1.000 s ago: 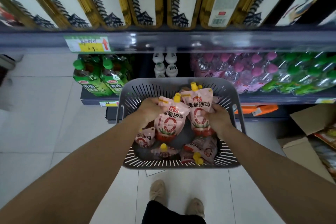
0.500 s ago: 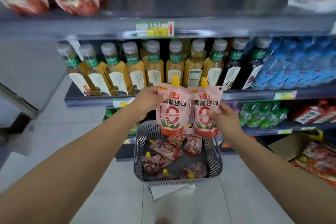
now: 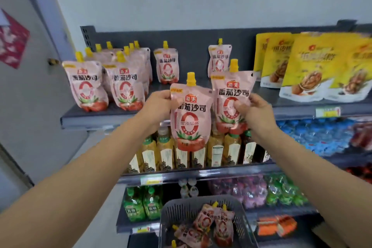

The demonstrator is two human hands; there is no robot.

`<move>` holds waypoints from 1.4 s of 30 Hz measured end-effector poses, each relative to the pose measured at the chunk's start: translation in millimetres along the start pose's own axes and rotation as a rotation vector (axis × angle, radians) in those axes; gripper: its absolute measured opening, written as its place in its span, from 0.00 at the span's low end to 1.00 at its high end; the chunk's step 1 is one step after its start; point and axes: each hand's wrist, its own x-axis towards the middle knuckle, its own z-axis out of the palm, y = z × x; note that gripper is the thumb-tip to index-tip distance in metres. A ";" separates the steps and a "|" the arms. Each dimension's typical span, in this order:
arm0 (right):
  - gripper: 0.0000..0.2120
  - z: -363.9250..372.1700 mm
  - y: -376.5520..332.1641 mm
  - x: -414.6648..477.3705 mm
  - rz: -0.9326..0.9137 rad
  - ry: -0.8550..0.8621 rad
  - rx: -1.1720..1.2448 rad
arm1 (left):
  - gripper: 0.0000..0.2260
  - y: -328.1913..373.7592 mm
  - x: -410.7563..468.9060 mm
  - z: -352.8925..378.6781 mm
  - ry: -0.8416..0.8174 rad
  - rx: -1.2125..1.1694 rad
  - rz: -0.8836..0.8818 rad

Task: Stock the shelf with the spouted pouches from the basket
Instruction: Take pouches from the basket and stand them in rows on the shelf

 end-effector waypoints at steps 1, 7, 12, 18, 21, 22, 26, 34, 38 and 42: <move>0.10 6.6 -8.7 5.9 -0.026 0.003 0.003 | 0.07 9.8 2.0 -4.8 0.012 -0.015 0.022; 0.08 33.5 -37.8 38.3 -0.065 0.007 0.052 | 0.05 43.5 19.6 -29.5 0.142 -0.027 0.089; 0.09 49.5 -44.4 66.5 -0.102 -0.015 0.074 | 0.08 48.4 39.9 -41.4 0.243 -0.017 0.104; 0.10 55.5 -32.6 110.3 -0.071 -0.069 0.093 | 0.09 49.1 67.3 -40.3 0.337 0.011 0.121; 0.09 51.7 -26.1 134.8 -0.045 -0.092 0.080 | 0.10 47.8 82.2 -31.1 0.380 0.013 0.130; 0.09 49.8 -24.1 143.2 -0.039 -0.103 0.077 | 0.10 47.0 87.4 -27.2 0.392 0.021 0.130; 0.10 44.2 -18.2 175.9 -0.017 -0.165 0.088 | 0.10 43.2 109.0 -13.0 0.439 0.050 0.116; 0.11 71.8 3.4 225.6 0.073 -0.250 0.117 | 0.08 33.7 123.0 -10.0 0.556 0.104 0.103; 0.11 107.6 22.4 233.8 0.177 -0.325 0.130 | 0.08 32.2 122.0 -19.8 0.564 0.104 0.092; 0.10 142.5 34.7 234.0 0.217 -0.368 0.084 | 0.07 23.0 123.8 -29.4 0.576 0.138 0.075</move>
